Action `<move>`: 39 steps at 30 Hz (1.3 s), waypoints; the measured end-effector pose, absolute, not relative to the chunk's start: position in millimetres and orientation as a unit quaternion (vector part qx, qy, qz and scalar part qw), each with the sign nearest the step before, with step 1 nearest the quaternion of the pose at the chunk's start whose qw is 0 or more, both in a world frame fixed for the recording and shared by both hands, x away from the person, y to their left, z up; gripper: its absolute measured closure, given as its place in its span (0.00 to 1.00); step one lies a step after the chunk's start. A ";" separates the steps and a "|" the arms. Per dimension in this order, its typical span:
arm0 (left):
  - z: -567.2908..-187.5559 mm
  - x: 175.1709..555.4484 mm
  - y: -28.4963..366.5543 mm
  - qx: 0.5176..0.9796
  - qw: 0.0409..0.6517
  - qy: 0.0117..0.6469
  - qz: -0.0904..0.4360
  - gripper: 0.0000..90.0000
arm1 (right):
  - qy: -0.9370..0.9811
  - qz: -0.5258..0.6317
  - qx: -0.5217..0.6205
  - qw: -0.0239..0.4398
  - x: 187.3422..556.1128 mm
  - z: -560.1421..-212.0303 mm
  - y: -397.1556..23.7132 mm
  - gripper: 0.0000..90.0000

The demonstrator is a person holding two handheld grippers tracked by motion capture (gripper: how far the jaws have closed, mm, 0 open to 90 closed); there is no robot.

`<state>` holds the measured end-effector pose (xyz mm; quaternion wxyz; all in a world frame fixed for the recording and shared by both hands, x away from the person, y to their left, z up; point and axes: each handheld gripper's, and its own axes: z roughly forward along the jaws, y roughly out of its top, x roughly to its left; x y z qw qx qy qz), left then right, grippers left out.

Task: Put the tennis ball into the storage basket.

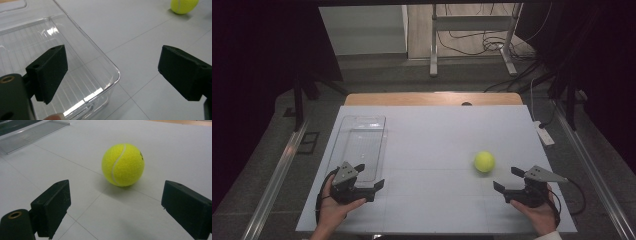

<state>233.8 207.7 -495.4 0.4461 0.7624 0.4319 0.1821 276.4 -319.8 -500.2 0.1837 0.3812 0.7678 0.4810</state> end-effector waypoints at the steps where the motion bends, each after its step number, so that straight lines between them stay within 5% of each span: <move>1: -495.2 233.8 207.5 0.762 0.446 0.432 0.183 0.11 | 0.768 0.481 0.381 0.184 276.2 -500.1 -319.9 0.10; 39: -479.6 242.6 203.2 0.767 0.456 0.428 0.145 0.07 | 0.770 0.474 0.388 0.176 275.2 -502.9 -324.1 0.11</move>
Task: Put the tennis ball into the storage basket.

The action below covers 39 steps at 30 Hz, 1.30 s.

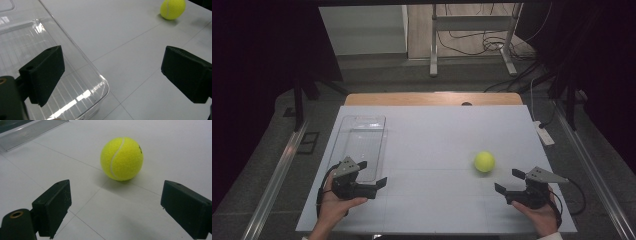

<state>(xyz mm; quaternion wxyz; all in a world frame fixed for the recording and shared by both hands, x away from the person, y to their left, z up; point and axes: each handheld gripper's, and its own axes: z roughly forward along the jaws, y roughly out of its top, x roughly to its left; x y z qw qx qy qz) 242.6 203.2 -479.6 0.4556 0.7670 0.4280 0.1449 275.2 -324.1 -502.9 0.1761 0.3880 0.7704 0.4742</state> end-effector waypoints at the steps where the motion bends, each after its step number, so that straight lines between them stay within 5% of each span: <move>1: -478.8 242.9 202.8 0.766 0.456 0.429 0.145 0.06 | 0.770 0.476 0.388 0.175 275.5 -502.8 -324.1 0.11; 39: -455.8 268.5 160.5 0.798 0.432 0.401 0.128 0.09 | 0.774 0.473 0.386 0.170 278.0 -505.8 -324.1 0.11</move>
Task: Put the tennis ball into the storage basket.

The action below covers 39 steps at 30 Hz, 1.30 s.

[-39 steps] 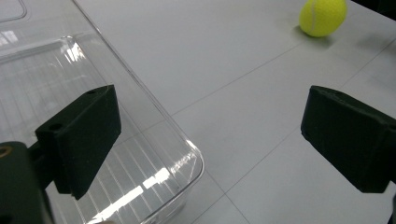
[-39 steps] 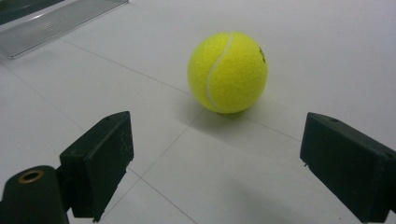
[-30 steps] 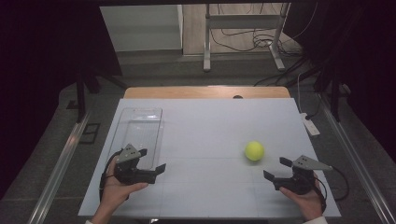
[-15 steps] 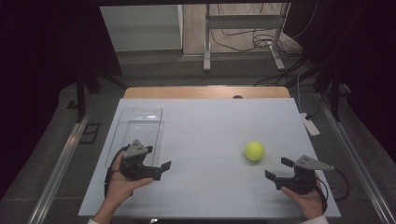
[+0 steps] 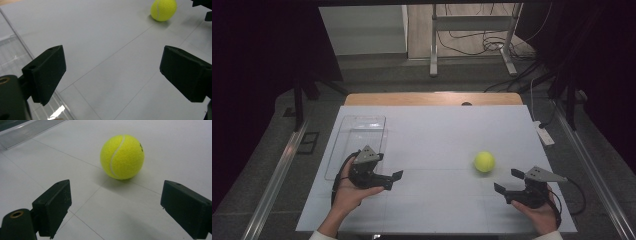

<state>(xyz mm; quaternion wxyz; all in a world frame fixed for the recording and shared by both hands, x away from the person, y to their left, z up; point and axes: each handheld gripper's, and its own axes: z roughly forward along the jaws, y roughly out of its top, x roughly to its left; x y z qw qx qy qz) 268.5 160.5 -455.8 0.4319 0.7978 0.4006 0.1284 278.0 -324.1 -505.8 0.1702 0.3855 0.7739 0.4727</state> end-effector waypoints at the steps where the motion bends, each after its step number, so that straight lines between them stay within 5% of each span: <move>1: -454.7 269.4 158.9 0.799 0.432 0.399 0.127 0.09 | 0.774 0.472 0.385 0.170 277.9 -505.8 -324.3 0.11; 39: -448.7 292.3 116.3 0.824 0.428 0.359 0.099 0.09 | 0.777 0.468 0.384 0.171 278.8 -507.0 -324.1 0.11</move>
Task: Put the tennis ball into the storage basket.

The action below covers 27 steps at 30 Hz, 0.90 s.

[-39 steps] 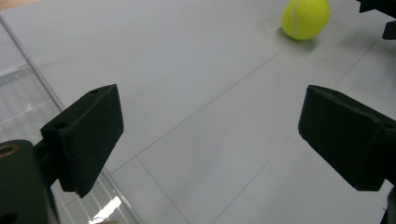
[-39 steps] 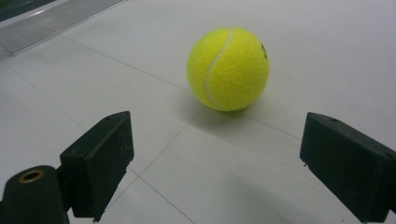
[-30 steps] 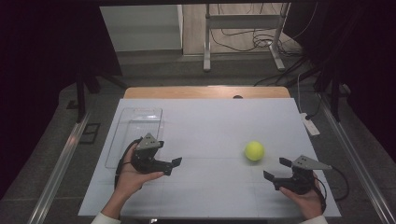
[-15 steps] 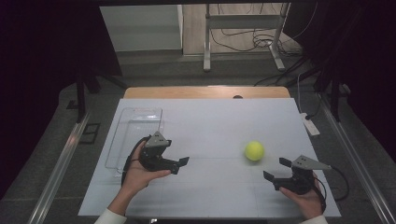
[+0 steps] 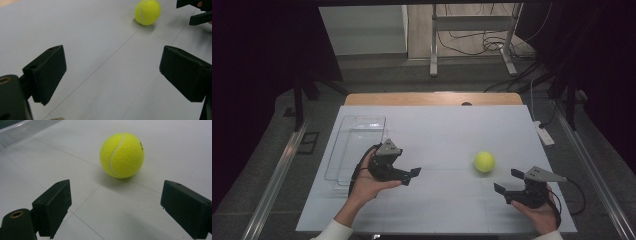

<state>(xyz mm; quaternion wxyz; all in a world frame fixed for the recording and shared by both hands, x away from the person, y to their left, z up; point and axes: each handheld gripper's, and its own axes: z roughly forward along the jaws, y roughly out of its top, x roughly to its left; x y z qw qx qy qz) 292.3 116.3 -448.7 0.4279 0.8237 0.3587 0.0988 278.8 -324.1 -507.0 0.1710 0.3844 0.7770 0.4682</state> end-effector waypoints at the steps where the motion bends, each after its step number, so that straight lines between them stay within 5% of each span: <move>1: -448.7 292.9 114.8 0.824 0.428 0.358 0.098 0.09 | 0.777 0.468 0.384 0.171 278.8 -507.1 -324.1 0.11; 27: -443.4 318.2 73.7 0.840 0.419 0.337 0.075 0.09 | 0.778 0.467 0.384 0.169 279.3 -508.2 -324.5 0.11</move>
